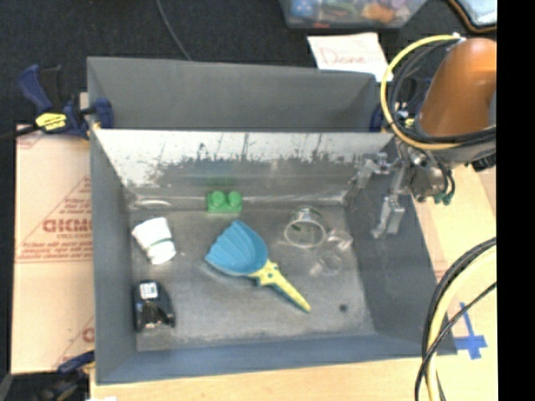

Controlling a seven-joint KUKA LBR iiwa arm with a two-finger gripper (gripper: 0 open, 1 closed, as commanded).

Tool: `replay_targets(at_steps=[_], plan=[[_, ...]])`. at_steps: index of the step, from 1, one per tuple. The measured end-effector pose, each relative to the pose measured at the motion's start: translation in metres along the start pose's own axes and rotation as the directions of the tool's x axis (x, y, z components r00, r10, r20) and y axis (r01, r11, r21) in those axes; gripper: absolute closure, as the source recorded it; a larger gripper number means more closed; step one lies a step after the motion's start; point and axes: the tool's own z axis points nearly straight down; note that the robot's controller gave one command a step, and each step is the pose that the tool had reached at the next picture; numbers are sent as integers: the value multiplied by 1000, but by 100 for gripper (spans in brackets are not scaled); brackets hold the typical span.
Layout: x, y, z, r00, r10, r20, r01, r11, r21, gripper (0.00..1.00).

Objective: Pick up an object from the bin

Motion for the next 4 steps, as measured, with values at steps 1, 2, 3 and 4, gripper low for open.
replay_targets(at_steps=[1,2,3,4], plan=[[-2,1,-5,1000,-5,8,5,1000,2,0],[-33,48,122,995,-98,10,98,995,4,0],[-34,69,53,1000,20,21,-20,1000,6,0],[-30,107,92,986,-166,9,166,986,3,0]])
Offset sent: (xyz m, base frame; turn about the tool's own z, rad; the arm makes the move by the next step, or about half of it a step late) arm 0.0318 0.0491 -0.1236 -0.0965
